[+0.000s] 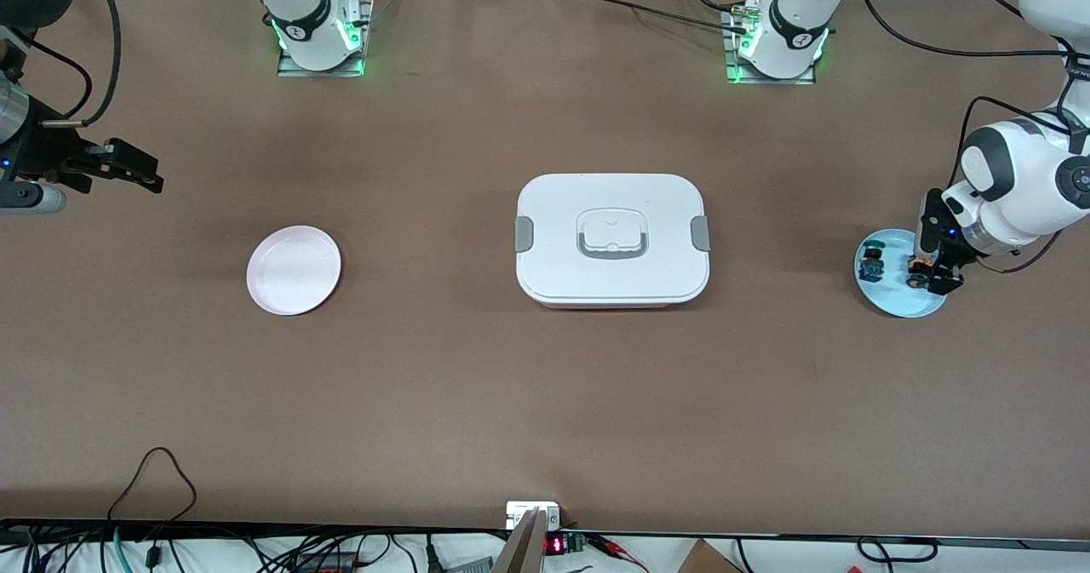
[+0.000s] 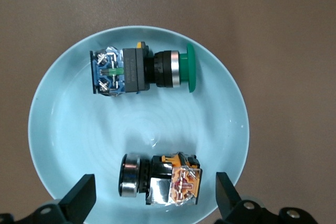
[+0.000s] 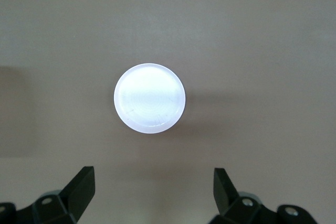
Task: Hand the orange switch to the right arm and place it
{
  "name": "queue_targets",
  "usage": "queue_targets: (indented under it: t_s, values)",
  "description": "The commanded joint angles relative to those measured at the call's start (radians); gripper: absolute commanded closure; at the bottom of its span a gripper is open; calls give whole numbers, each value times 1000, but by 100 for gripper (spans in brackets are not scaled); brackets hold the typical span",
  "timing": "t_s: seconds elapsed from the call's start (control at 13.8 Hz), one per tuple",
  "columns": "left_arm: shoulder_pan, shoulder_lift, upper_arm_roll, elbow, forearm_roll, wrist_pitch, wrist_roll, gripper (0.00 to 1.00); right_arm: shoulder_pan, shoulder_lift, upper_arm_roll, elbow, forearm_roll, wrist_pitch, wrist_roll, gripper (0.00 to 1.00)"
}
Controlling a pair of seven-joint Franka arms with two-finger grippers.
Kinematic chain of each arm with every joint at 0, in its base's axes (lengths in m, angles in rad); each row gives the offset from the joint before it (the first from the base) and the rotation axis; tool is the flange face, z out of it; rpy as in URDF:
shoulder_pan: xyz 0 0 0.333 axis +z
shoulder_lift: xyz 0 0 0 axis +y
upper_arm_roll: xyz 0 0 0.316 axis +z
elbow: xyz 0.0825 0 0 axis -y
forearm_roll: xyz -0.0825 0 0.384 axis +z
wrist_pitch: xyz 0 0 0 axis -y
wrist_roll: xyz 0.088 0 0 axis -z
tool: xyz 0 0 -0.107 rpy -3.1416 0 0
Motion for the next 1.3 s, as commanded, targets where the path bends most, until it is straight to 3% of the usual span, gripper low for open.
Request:
queue_targets:
  t_s: [0.0,0.87,1.08,1.23]
  values:
    - [24,44,-9,29,8,26,28,0,-1,-17,3,-14,0,2,1,0]
    - [44,93,-14,54,8,62,42,0,-1,-17,1,-13,0,-8,1,0]
    - [44,98,-18,59,8,62,44,18,-1,-17,1,-13,1,-8,1,0]
    - [44,98,-26,60,8,62,77,44,-1,-17,1,-13,1,-10,1,0]
